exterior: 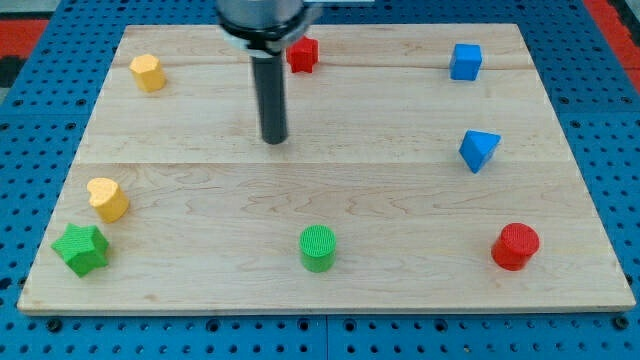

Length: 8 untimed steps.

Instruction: Push the yellow heart towards top

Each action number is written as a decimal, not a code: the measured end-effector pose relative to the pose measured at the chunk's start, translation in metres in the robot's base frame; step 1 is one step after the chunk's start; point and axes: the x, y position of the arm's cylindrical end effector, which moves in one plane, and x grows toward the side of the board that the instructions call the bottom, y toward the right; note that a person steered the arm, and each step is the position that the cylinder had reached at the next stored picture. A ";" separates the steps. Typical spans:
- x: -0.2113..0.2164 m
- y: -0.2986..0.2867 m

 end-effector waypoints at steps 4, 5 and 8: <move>-0.103 -0.106; -0.093 -0.105; -0.074 -0.099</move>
